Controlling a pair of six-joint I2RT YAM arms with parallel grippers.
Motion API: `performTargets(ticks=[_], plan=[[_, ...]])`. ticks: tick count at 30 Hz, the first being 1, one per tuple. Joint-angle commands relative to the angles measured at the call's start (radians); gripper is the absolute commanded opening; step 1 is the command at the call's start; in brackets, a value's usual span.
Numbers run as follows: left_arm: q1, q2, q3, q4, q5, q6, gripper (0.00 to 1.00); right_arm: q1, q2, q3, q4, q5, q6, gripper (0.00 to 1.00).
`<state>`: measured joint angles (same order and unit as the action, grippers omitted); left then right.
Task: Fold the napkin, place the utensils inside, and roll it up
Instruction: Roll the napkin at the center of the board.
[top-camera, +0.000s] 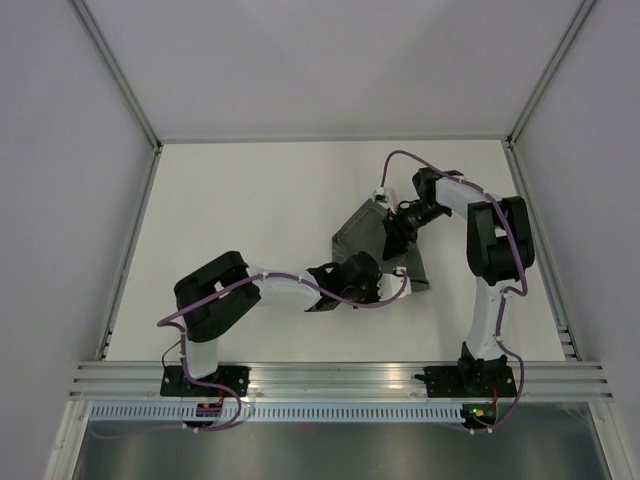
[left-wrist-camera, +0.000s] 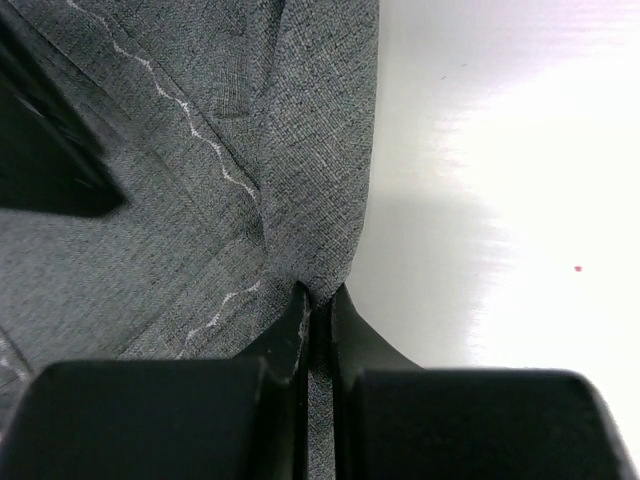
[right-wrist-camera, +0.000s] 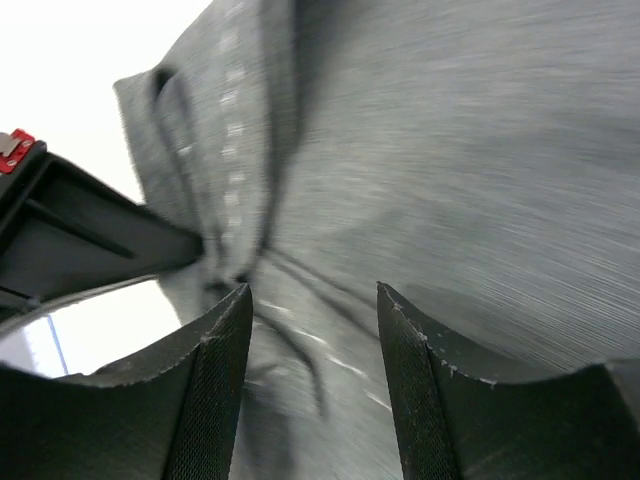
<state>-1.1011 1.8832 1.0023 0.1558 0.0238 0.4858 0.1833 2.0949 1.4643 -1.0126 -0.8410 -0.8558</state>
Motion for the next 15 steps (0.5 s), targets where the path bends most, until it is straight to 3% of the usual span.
performTargets(ticks=[1, 9, 15], plan=[[0.020, 0.008, -0.019, -0.150, 0.206, -0.144, 0.02, -0.068, -0.084, 0.025, 0.121, -0.075, 0.070, 0.59], [0.116, 0.076, 0.054, -0.261, 0.413, -0.239, 0.02, -0.241, -0.246, -0.082, 0.294, -0.194, 0.166, 0.60], [0.202, 0.137, 0.121, -0.328, 0.588, -0.300, 0.02, -0.292, -0.449, -0.281, 0.373, -0.168, 0.063, 0.60]])
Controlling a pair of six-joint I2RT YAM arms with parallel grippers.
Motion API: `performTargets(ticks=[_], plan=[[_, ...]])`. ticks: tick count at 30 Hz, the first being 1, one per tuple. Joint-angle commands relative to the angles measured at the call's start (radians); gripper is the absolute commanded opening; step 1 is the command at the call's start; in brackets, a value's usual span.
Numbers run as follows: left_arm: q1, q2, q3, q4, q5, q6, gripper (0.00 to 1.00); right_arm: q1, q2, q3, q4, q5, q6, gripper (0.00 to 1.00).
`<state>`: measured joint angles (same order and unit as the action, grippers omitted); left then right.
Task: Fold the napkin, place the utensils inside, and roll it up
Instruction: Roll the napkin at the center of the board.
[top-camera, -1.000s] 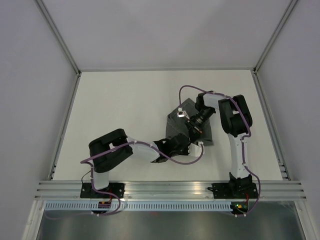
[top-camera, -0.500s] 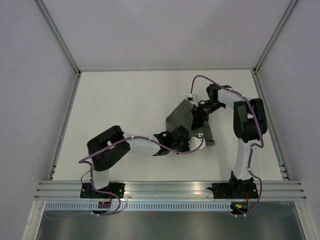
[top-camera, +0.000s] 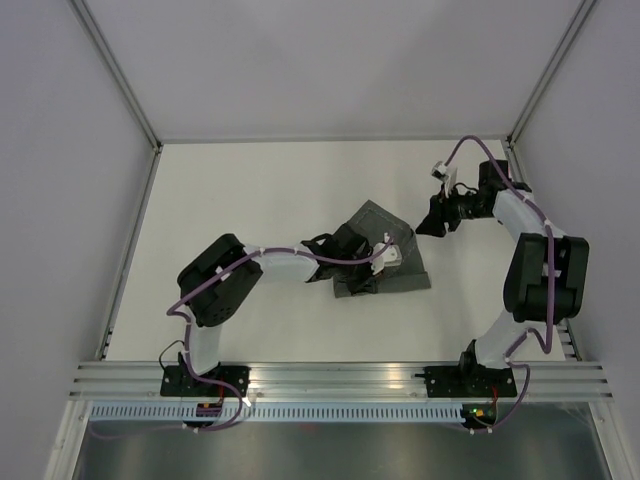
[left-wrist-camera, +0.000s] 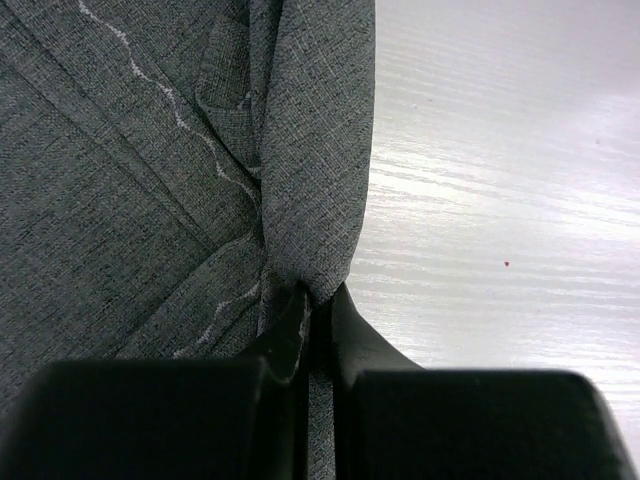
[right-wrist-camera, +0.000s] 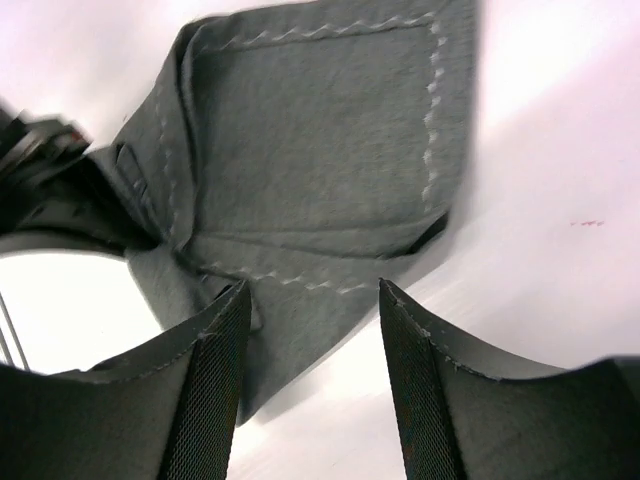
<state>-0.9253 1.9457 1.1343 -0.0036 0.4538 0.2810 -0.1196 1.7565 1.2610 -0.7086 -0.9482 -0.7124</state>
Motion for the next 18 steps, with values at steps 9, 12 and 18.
performTargets(ticks=[9, 12, 18], plan=[[0.115, 0.185, 0.064, -0.263, 0.342, -0.147, 0.02, 0.087, -0.465, -0.383, 0.057, -0.016, -0.346, 0.66], [0.129, 0.232, 0.136, -0.330, 0.390, -0.154, 0.02, 0.205, -0.578, -0.510, 0.182, 0.072, -0.316, 0.67], [0.144, 0.286, 0.237, -0.427, 0.416, -0.172, 0.02, 0.461, -0.683, -0.719, 0.415, 0.350, -0.265, 0.70]])
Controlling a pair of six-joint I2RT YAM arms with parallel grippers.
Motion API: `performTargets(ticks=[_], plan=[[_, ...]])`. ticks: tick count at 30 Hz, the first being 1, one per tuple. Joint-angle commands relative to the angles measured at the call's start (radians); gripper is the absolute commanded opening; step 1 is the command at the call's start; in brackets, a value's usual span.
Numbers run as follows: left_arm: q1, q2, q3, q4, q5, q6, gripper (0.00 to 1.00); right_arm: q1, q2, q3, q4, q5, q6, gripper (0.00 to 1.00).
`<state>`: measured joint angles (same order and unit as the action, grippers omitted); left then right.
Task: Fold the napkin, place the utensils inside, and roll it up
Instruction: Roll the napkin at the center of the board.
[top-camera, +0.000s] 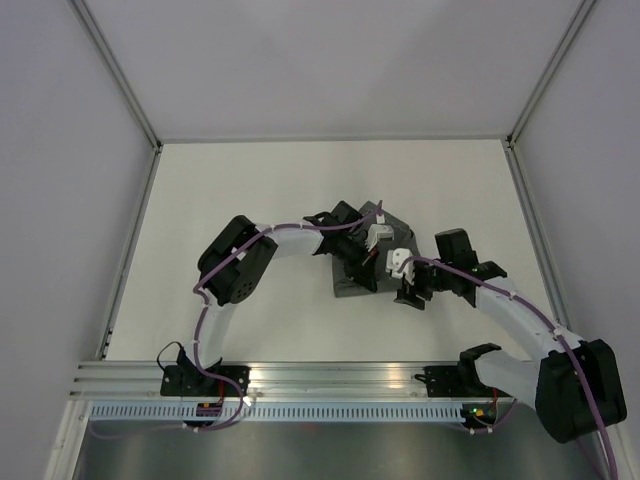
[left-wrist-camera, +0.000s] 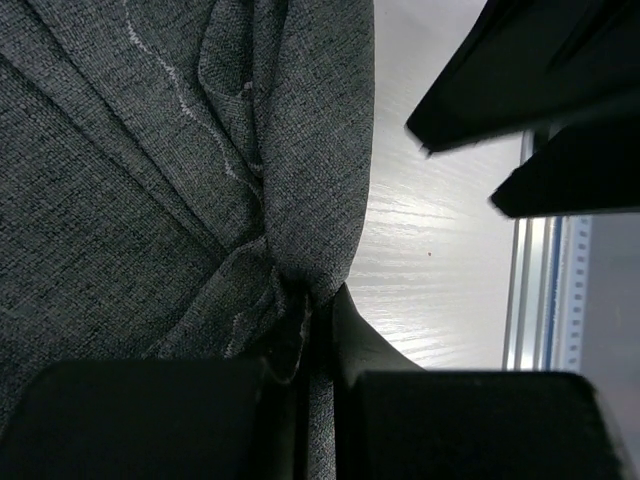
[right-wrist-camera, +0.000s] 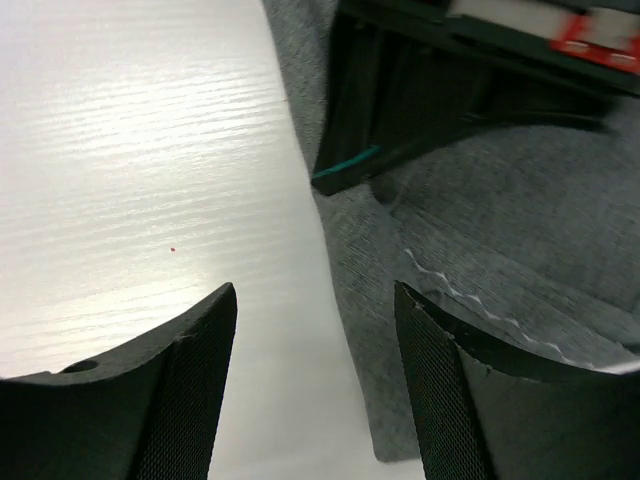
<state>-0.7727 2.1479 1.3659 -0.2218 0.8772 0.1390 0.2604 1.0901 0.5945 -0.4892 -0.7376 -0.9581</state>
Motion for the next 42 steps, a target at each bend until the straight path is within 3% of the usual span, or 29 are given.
performTargets(ticks=[1, 18, 26, 27, 31, 36, 42], plan=[[-0.008, 0.099, 0.016, -0.230, -0.006, -0.033, 0.02, 0.101, -0.010, -0.071, 0.218, 0.164, -0.018, 0.70], [0.006, 0.168, 0.171, -0.399, -0.007, -0.073, 0.02, 0.221, 0.163, -0.062, 0.284, 0.259, -0.018, 0.65], [0.006, 0.179, 0.194, -0.415, -0.007, -0.079, 0.03, 0.224, 0.228, -0.052, 0.275, 0.265, -0.021, 0.53], [0.007, 0.179, 0.196, -0.416, -0.009, -0.078, 0.04, 0.224, 0.234, -0.050, 0.270, 0.265, -0.021, 0.46], [0.013, 0.172, 0.199, -0.409, -0.021, -0.081, 0.09, 0.226, 0.260, -0.042, 0.249, 0.265, -0.019, 0.33], [0.027, 0.104, 0.173, -0.320, -0.034, -0.128, 0.28, 0.221, 0.303, -0.015, 0.198, 0.251, -0.024, 0.20], [0.056, 0.005, 0.122, -0.163, -0.030, -0.243, 0.39, 0.178, 0.389, 0.071, 0.080, 0.184, -0.066, 0.14]])
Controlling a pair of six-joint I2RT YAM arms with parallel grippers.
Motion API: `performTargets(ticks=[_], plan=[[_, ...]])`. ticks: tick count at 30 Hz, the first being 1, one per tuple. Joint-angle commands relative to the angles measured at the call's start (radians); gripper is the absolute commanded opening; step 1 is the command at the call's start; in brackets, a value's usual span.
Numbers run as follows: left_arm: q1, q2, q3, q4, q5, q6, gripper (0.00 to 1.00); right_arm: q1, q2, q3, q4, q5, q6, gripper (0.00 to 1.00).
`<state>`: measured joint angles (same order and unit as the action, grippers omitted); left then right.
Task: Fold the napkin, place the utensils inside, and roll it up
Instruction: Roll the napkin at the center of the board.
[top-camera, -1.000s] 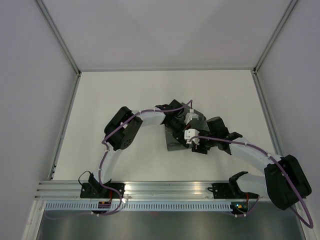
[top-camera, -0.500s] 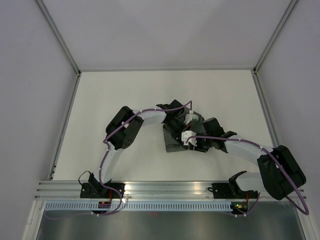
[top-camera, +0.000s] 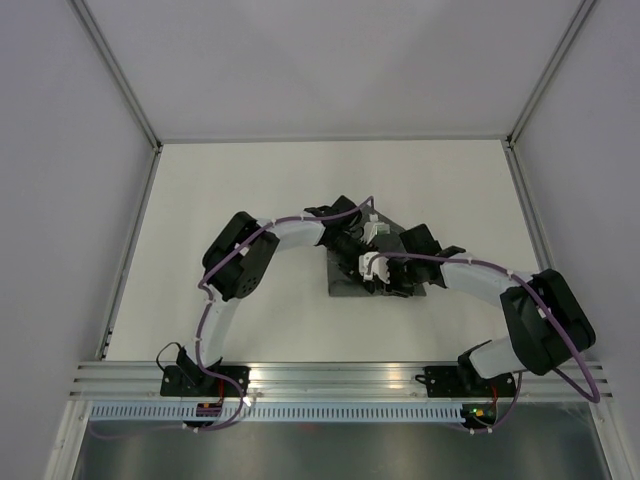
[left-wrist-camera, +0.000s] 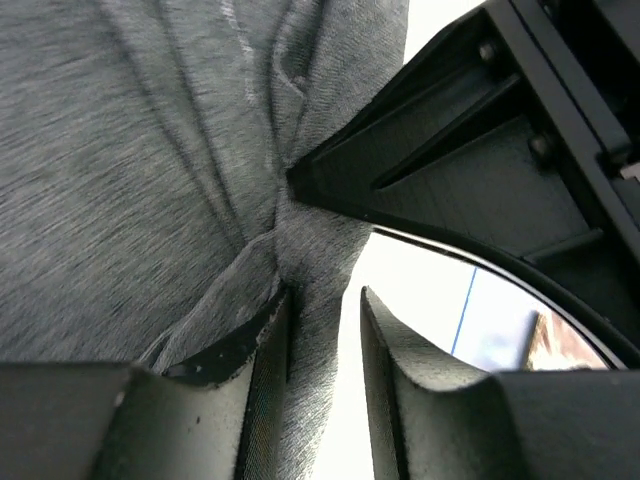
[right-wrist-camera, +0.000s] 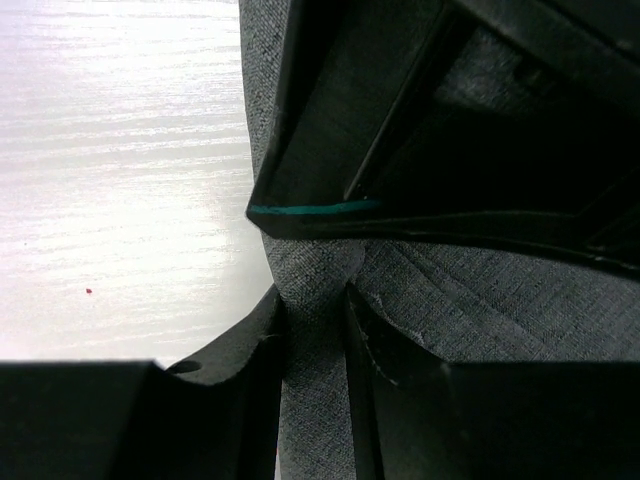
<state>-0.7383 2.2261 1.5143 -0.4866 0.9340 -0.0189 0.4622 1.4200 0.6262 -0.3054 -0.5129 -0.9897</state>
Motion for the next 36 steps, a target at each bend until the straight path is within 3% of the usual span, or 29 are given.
performTargets(ticks=[1, 10, 17, 21, 24, 31, 36], plan=[[0.025, -0.083, -0.031, 0.115, -0.095, -0.104, 0.39, -0.031, 0.089, 0.056, -0.151, -0.053, -0.046, 0.14], [0.065, -0.264, -0.202, 0.371, -0.308, -0.246, 0.42, -0.125, 0.295, 0.257, -0.424, -0.177, -0.153, 0.13], [0.068, -0.527, -0.469, 0.612, -0.644, -0.276, 0.40, -0.158, 0.430, 0.385, -0.569, -0.217, -0.191, 0.12], [0.063, -0.654, -0.612, 0.755, -0.730, -0.277, 0.42, -0.177, 0.522, 0.475, -0.644, -0.231, -0.213, 0.12], [0.022, -0.721, -0.692, 0.818, -0.788, -0.178, 0.47, -0.183, 0.574, 0.532, -0.684, -0.228, -0.210, 0.12], [-0.235, -0.746, -0.782, 0.914, -1.090, 0.112, 0.46, -0.189, 0.681, 0.659, -0.788, -0.222, -0.185, 0.12], [-0.326, -0.697, -0.786, 0.967, -1.143, 0.267, 0.47, -0.189, 0.730, 0.714, -0.810, -0.205, -0.150, 0.11]])
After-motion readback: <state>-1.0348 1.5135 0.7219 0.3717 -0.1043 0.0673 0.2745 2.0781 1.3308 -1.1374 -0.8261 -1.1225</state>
